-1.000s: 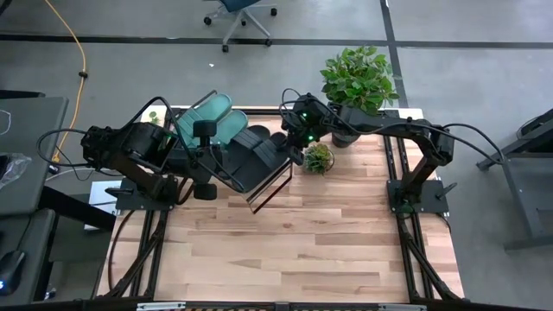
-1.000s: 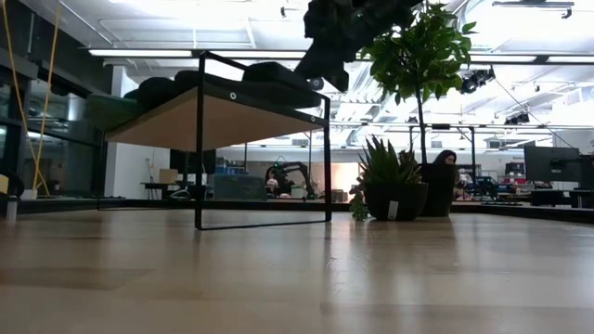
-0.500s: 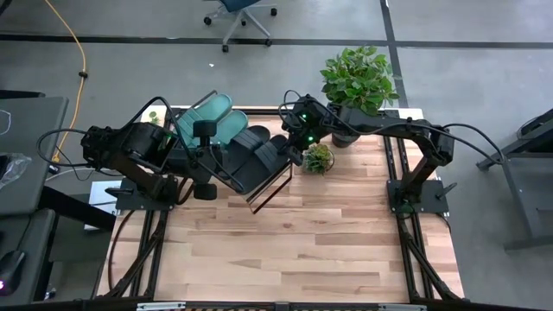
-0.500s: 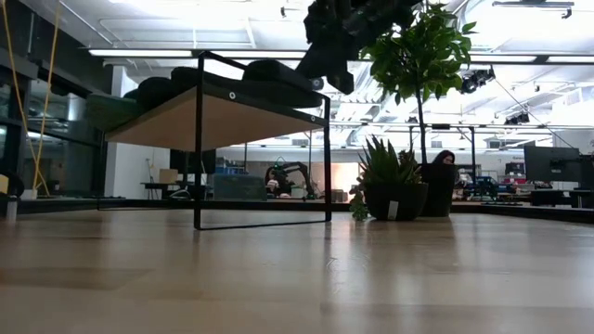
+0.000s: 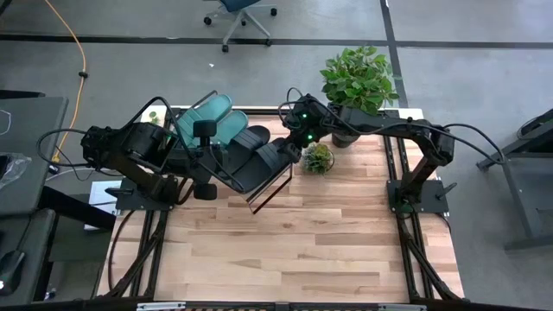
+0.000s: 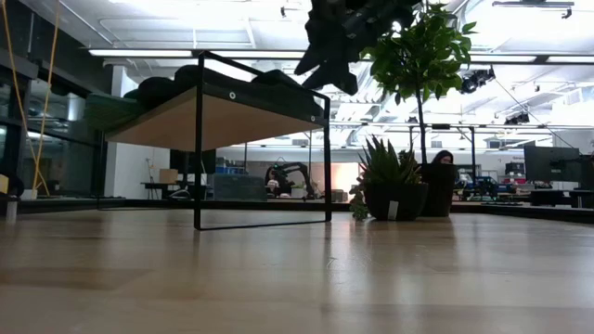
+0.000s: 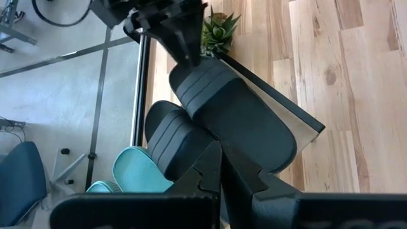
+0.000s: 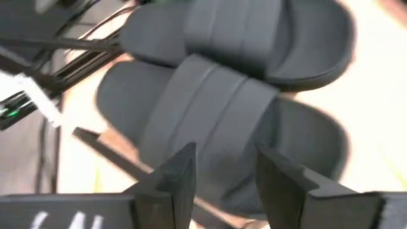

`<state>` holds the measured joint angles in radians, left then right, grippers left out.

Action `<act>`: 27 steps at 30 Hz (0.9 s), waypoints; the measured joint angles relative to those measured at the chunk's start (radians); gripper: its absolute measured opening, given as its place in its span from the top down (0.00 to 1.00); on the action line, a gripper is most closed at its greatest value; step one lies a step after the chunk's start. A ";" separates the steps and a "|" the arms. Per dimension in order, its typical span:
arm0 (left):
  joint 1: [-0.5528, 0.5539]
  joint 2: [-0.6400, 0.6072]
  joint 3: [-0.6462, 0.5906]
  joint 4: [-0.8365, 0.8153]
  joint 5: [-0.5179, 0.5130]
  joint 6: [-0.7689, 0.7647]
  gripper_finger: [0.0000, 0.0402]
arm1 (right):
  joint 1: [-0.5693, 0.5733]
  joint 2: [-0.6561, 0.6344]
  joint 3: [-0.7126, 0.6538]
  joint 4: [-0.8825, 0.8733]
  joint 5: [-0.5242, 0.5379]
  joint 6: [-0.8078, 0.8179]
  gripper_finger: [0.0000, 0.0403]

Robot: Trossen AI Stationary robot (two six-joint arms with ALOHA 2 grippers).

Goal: Pick and place slippers onto the shelf
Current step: Put the black pair of slippers on the shelf

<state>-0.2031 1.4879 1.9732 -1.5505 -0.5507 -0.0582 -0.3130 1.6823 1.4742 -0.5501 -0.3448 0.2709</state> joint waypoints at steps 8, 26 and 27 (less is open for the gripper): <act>0.000 0.000 0.000 0.000 0.000 0.000 1.00 | -0.009 -0.008 0.000 -0.019 0.240 0.117 0.63; 0.000 0.000 0.000 -0.001 0.000 0.009 1.00 | -0.027 0.047 0.000 -0.175 0.364 0.199 0.72; 0.000 0.000 0.000 -0.001 0.000 0.009 1.00 | -0.027 0.053 0.000 -0.172 0.362 0.202 0.72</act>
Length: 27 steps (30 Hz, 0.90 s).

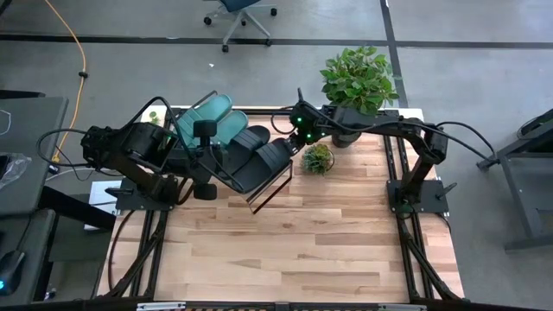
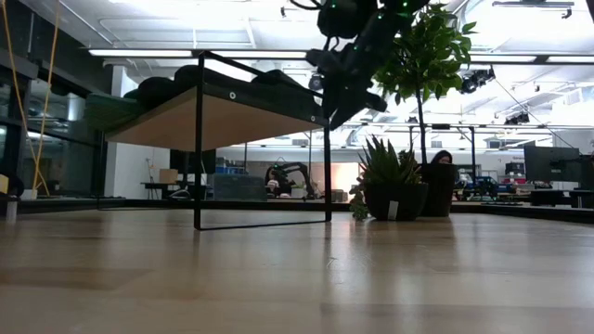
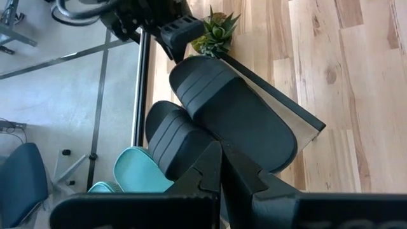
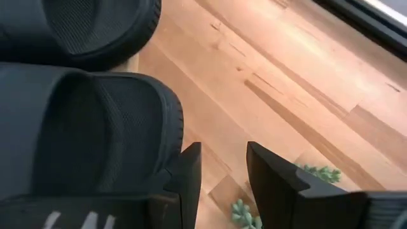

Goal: Pick and place slippers onto the shelf
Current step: Put the black pair of slippers on the shelf, then return to Home Position

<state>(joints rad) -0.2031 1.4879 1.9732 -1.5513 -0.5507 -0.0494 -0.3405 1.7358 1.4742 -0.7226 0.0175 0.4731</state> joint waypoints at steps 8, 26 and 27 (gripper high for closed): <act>0.000 0.000 0.000 0.000 0.004 0.000 1.00 | 0.000 0.004 0.000 0.060 -0.100 -0.055 0.72; 0.001 -0.009 0.014 0.007 -0.004 0.067 1.00 | 0.004 -0.063 0.000 0.007 0.023 0.001 0.72; 0.001 -0.013 0.028 0.014 -0.004 0.068 1.00 | 0.010 -0.086 0.000 0.003 0.022 0.000 0.72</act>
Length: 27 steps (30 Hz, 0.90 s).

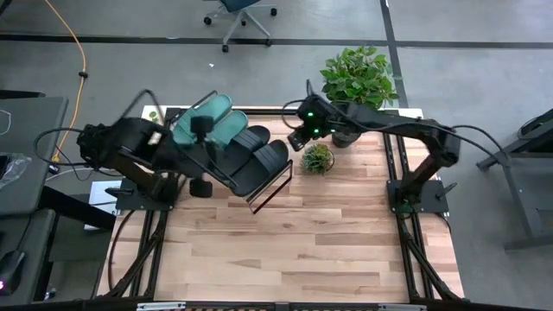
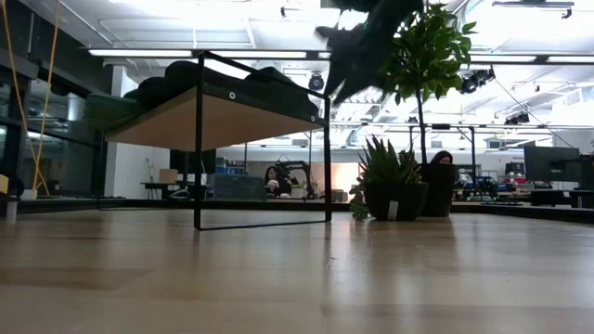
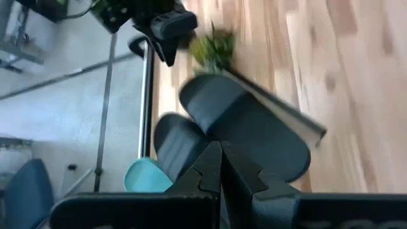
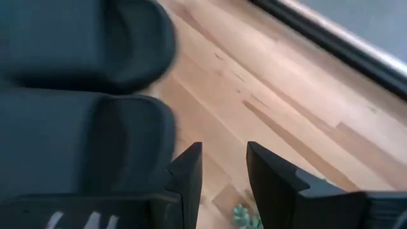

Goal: Pick and place slippers onto the shelf
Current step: Return to Home Position

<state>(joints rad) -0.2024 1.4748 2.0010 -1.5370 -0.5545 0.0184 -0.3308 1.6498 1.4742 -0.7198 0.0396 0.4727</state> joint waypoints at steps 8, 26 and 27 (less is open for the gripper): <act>-0.001 -0.113 0.066 0.035 -0.004 -0.075 1.00 | 0.099 -0.308 0.000 -0.013 -0.089 -0.157 0.72; -0.001 -0.553 -0.483 0.526 0.091 -0.002 1.00 | 0.217 -0.655 -0.318 -0.024 -0.204 -0.141 0.99; -0.001 -0.586 -0.550 0.607 0.091 0.015 1.00 | 0.217 -0.672 -0.322 -0.017 -0.205 -0.140 0.99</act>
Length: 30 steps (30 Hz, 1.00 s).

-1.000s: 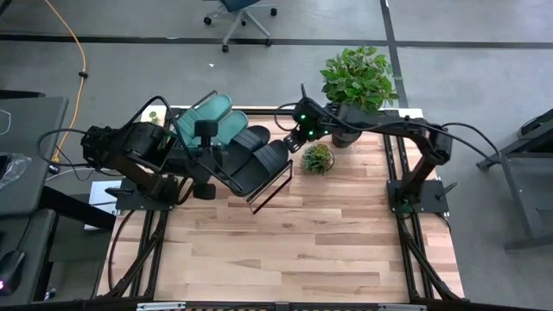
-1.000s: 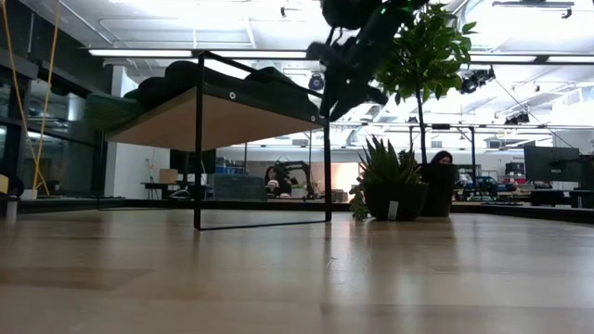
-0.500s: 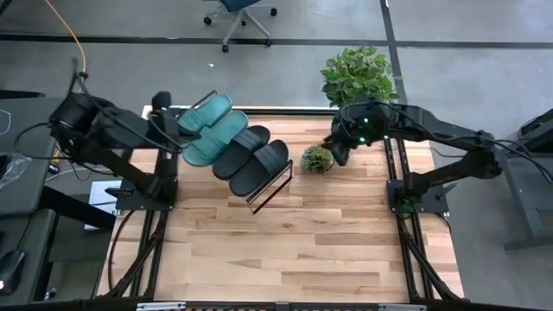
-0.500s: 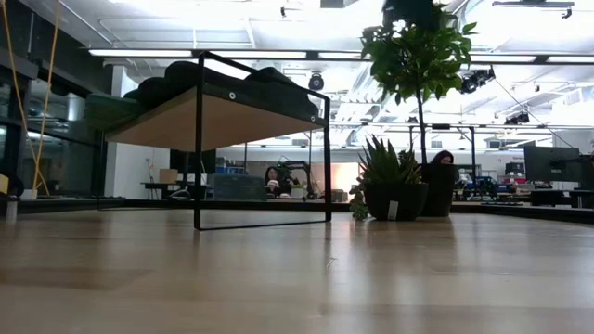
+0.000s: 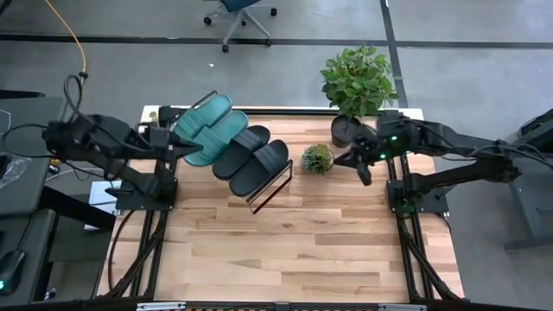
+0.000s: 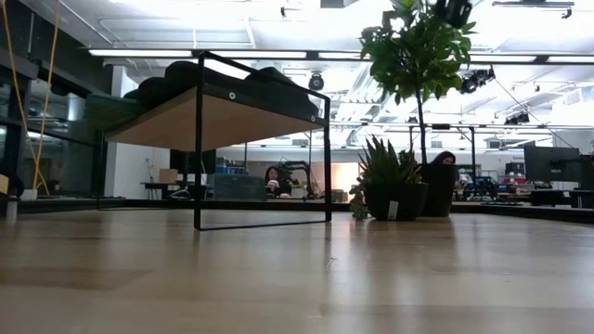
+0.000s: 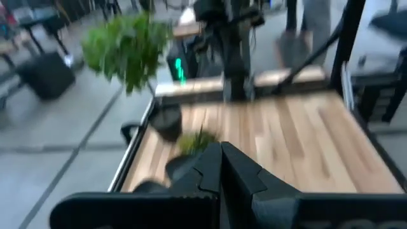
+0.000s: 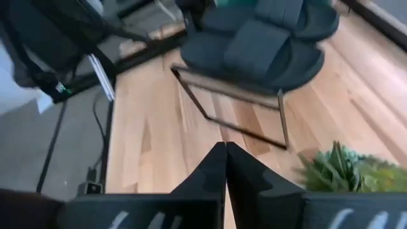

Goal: Pick and place slippers onto the shelf
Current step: Return to Home Position

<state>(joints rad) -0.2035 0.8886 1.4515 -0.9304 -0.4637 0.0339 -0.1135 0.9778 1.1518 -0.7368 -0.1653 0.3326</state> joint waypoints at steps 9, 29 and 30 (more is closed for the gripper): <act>0.014 -0.255 -0.579 0.667 0.020 0.167 1.00 | -0.001 -0.124 -0.031 -0.004 -0.005 0.083 1.00; 0.389 -0.409 -0.744 0.502 0.429 0.061 1.00 | -0.044 -0.148 -0.031 -0.032 0.051 0.115 1.00; 0.376 -0.421 -0.744 0.490 0.407 0.068 1.00 | -0.044 -0.148 -0.031 -0.037 0.060 0.114 1.00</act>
<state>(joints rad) 0.1728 0.4677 0.7078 -0.4407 -0.0564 0.1021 -0.1574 0.8303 1.1206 -0.7736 -0.1049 0.4468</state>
